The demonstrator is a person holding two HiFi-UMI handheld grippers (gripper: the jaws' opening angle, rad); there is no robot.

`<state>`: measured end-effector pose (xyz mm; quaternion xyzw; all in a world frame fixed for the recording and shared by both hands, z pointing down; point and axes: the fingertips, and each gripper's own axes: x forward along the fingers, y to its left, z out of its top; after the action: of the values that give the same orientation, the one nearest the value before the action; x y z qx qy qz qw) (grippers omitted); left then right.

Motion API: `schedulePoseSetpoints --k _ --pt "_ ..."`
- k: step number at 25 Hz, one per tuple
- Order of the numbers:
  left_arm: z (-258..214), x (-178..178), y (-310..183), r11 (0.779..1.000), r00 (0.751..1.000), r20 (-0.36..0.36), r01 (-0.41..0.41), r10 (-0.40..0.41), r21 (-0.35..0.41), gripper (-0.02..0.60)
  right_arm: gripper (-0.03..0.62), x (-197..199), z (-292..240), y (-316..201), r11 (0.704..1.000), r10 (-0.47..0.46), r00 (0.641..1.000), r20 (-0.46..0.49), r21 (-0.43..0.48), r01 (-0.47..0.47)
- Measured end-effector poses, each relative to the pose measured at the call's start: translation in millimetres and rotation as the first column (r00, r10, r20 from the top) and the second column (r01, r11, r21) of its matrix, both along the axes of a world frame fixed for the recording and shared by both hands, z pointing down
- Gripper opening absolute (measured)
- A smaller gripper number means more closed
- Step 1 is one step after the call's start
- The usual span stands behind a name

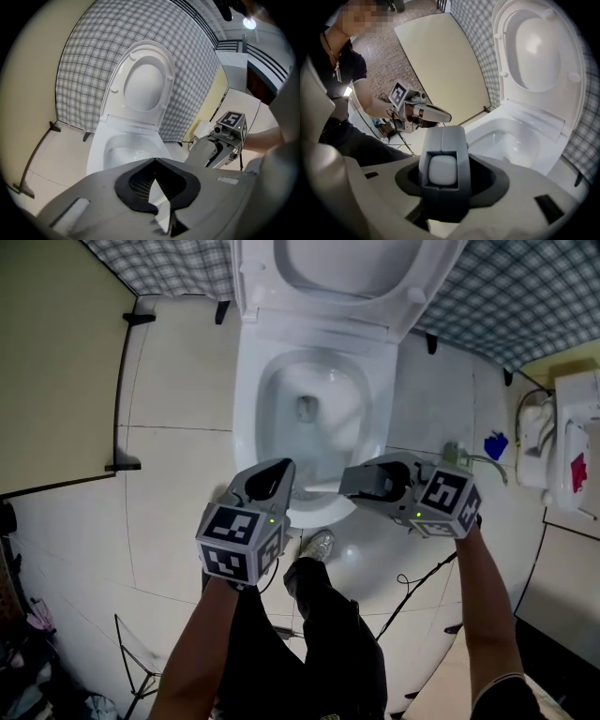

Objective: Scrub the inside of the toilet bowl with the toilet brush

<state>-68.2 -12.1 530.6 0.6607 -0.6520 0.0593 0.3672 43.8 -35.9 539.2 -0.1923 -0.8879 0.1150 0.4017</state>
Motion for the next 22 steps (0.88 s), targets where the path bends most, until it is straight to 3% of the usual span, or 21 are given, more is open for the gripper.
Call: schedulePoseSetpoints --k 4,7,10,13,18,20,22 --pt "0 2 7 1.0 1.0 -0.006 0.001 -0.001 -0.009 0.009 0.224 5 -5 -3 0.997 -0.063 0.997 -0.048 0.031 0.065" --pt "-3 -3 5 1.0 1.0 0.001 -0.004 0.004 0.001 0.009 0.224 -1 -5 -1 0.997 -0.054 0.997 -0.052 0.045 0.056" --pt "-6 -7 2 1.0 1.0 0.001 -0.023 0.023 0.009 0.009 0.224 -7 -6 -7 0.996 0.066 0.998 -0.016 0.056 -0.065" --pt "-8 -11 0 0.999 0.999 0.003 -0.052 0.052 0.014 0.009 0.224 -10 -9 -15 0.969 0.23 0.972 0.042 0.081 -0.233" --pt "-5 -18 -3 0.99 0.99 -0.003 -0.139 0.14 0.017 0.009 0.224 -15 -10 -26 0.86 0.445 0.888 0.118 0.222 -0.46" --pt "-4 -19 -6 0.984 0.984 -0.003 -0.179 0.179 0.014 0.009 0.224 -18 -12 -32 0.797 0.529 0.836 0.147 0.253 -0.549" --pt "-2 -22 -8 0.974 0.974 0.0 -0.227 0.227 0.005 0.009 0.224 -29 -20 -39 0.717 0.617 0.761 0.2 0.254 -0.649"
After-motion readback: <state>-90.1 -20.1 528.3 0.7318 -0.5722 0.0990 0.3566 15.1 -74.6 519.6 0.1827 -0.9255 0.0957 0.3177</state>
